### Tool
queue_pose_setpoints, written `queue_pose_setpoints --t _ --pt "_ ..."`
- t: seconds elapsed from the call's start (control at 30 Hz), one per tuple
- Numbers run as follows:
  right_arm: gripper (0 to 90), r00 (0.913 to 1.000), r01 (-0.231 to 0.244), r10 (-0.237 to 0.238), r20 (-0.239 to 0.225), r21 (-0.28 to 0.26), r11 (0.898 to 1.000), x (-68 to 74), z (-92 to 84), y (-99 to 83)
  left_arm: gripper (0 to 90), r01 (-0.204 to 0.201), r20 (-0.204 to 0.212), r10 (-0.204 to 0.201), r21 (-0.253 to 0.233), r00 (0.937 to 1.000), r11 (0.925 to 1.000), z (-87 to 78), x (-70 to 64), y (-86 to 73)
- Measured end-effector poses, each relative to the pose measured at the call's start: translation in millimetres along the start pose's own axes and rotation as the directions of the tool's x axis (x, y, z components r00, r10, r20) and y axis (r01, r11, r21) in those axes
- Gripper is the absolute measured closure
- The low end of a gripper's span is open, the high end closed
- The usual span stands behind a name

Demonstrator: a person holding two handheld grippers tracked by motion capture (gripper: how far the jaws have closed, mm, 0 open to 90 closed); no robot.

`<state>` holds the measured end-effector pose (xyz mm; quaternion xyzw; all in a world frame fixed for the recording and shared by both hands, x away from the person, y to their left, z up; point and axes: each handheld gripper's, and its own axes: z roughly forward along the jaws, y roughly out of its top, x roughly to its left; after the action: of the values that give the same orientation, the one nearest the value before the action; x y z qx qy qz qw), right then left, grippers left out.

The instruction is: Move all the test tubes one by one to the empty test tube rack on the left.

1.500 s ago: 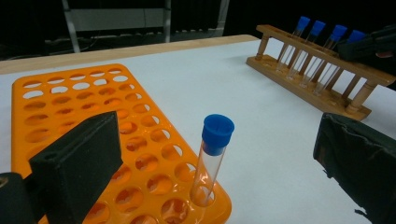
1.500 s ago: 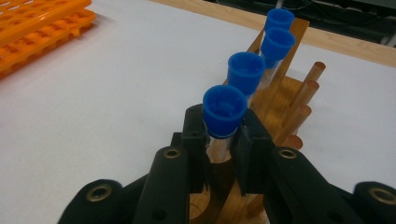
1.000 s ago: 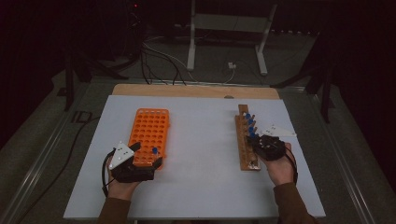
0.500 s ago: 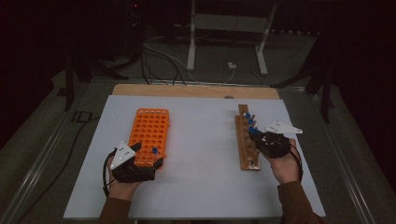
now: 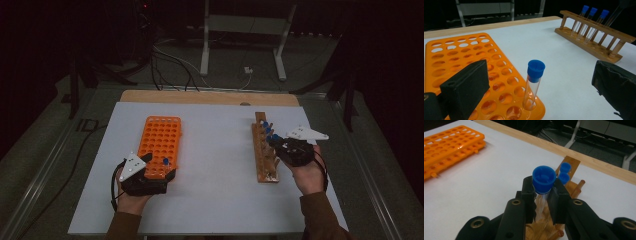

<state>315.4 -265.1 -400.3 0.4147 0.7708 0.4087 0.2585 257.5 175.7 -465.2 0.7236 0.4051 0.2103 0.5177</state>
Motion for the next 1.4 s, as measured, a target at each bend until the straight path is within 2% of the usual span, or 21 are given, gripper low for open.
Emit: queue_pose_setpoints --t 0.23,0.4,0.57,0.93,1.13,1.3,1.4 --pt "77.1 0.9999 0.013 -0.013 -0.008 -0.018 1.000 2.2 -5.5 9.1 1.8 -0.013 -0.003 0.013 -0.005 0.9999 0.9999 -0.9 -3.1 2.8" --pt "77.1 0.9991 0.010 -0.011 -0.041 -0.036 0.999 6.8 -8.4 14.6 1.8 -0.043 -0.012 0.043 -0.018 0.9990 0.9989 -2.5 -10.6 10.2" --pt "77.1 0.9972 0.015 -0.017 -0.072 -0.029 0.999 14.6 -2.3 15.9 1.8 -0.074 -0.019 0.074 -0.024 0.9971 0.9970 -0.3 -19.9 17.9" --pt "77.1 0.9893 0.031 -0.035 -0.141 -0.033 0.999 34.5 4.5 21.6 2.0 -0.118 0.019 0.119 -0.068 0.9927 0.9907 5.0 -44.0 44.3" --pt "77.1 0.9830 0.045 -0.049 -0.177 -0.024 0.999 44.8 8.3 22.8 3.2 -0.136 0.039 0.138 -0.057 0.9897 0.9891 15.2 -59.2 53.4" --pt "77.1 0.9770 0.054 -0.057 -0.205 -0.017 0.998 53.0 10.6 23.0 3.3 -0.151 0.066 0.154 -0.051 0.9858 0.9872 24.3 -71.8 55.0" --pt "77.1 0.9733 0.058 -0.059 -0.222 -0.014 0.998 57.5 11.7 21.8 3.6 -0.178 0.075 0.180 -0.037 0.9807 0.9833 30.7 -79.7 54.0"
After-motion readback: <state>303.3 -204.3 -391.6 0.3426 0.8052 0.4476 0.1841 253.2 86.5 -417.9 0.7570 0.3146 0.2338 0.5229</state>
